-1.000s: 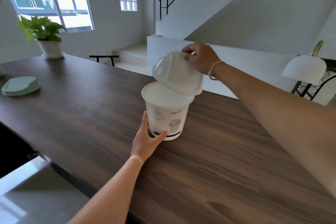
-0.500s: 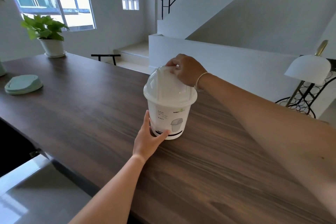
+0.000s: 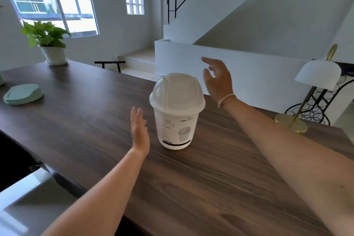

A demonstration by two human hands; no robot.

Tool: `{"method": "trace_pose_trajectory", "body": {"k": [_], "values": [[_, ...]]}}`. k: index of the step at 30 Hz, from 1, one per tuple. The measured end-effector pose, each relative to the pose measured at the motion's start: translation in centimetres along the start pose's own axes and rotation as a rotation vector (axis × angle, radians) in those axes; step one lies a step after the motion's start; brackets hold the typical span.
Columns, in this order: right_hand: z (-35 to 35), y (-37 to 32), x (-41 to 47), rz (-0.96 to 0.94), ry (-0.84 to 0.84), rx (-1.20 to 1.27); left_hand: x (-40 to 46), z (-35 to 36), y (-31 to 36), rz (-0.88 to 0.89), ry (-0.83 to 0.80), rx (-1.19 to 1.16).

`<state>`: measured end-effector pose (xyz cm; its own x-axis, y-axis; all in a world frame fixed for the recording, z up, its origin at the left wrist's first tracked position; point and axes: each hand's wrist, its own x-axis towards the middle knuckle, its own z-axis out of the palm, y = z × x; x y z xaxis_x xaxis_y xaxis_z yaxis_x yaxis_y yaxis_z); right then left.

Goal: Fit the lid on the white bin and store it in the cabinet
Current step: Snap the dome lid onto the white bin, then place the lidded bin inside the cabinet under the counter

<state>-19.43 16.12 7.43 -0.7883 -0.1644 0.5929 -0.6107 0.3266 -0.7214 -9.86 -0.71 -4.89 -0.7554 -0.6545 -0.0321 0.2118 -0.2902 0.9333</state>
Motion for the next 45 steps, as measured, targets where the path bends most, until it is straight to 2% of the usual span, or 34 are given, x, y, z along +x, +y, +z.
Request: {"method": "trace_pose_trajectory", "body": {"k": [3,7,12,15,20,28,45], "values": [[-0.7,2.8,-1.0,0.346,-0.033,0.061,1.4,1.4,2.5,-0.076,-0.101,0.036],[-0.1,4.9,-3.4,0.770,-0.277,0.346,2.0,2.6,3.5,-0.100,-0.297,0.125],[1.4,5.3,-5.3,0.891,-0.316,0.545,2.3,2.7,2.9,-0.103,-0.334,0.149],[1.8,5.0,-6.1,0.911,-0.285,0.604,2.5,1.9,2.7,-0.154,-0.358,0.189],[1.9,4.7,-7.1,0.929,-0.234,0.632,2.4,1.6,2.9,-0.272,-0.497,0.216],[0.7,3.2,-10.1,0.902,-0.186,0.648,0.1,0.2,3.7,-0.357,-0.509,0.200],[-2.8,-6.6,-21.2,0.817,-0.442,0.665,-17.8,-9.7,8.2,-0.208,-0.296,0.141]]}}
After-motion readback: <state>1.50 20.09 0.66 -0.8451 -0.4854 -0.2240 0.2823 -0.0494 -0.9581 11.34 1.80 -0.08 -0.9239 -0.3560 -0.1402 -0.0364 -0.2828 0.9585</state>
